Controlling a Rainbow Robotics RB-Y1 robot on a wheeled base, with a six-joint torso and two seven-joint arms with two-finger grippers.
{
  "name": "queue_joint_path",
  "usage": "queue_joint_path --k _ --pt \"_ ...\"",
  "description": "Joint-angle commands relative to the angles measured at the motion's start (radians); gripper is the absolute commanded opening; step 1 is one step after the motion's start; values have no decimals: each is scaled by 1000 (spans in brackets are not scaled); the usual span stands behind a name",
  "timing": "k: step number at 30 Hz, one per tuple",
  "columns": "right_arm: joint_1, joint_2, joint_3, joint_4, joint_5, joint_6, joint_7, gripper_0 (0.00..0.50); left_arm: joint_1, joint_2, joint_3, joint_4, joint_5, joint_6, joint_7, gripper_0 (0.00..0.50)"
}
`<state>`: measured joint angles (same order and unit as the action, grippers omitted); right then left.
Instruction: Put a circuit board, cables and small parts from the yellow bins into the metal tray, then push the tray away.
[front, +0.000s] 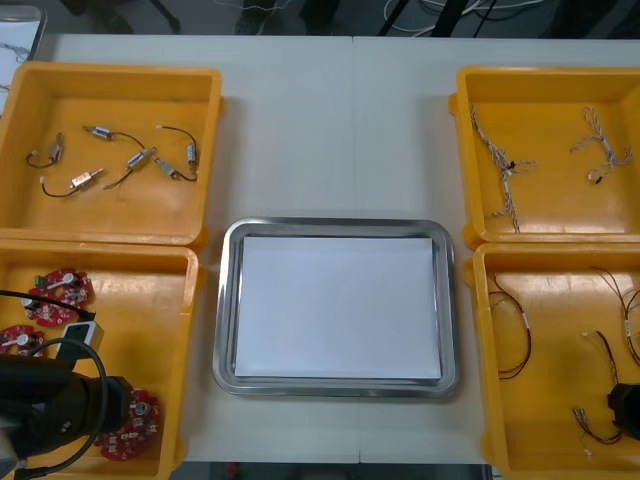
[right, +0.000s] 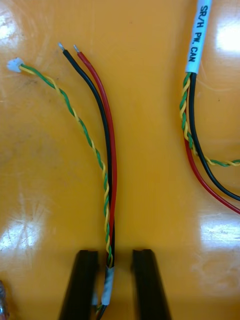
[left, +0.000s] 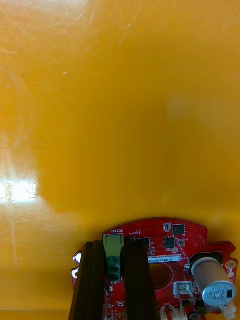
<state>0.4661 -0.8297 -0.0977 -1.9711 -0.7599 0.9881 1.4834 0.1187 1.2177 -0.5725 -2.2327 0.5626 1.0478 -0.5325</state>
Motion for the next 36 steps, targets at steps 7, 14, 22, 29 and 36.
queue_joint_path --k 7,14,22,29,36 --pt "39 -22 35 3 5 -19 -28 0 -39 6 40 1 56 -3 78 0" --pt "28 -22 -7 -40 -2 -2 -18 0 -62 16 203 1 198 86 9 0" --pt "25 -25 -102 -160 -18 136 -15 0 -136 -1 370 -1 362 296 -86 0" --pt "22 -26 -237 -292 -62 317 -15 0 -278 -41 404 -1 422 491 -93 0" --pt "-23 -35 -409 -381 -219 538 -14 0 -403 -83 404 -28 436 636 -78 0"
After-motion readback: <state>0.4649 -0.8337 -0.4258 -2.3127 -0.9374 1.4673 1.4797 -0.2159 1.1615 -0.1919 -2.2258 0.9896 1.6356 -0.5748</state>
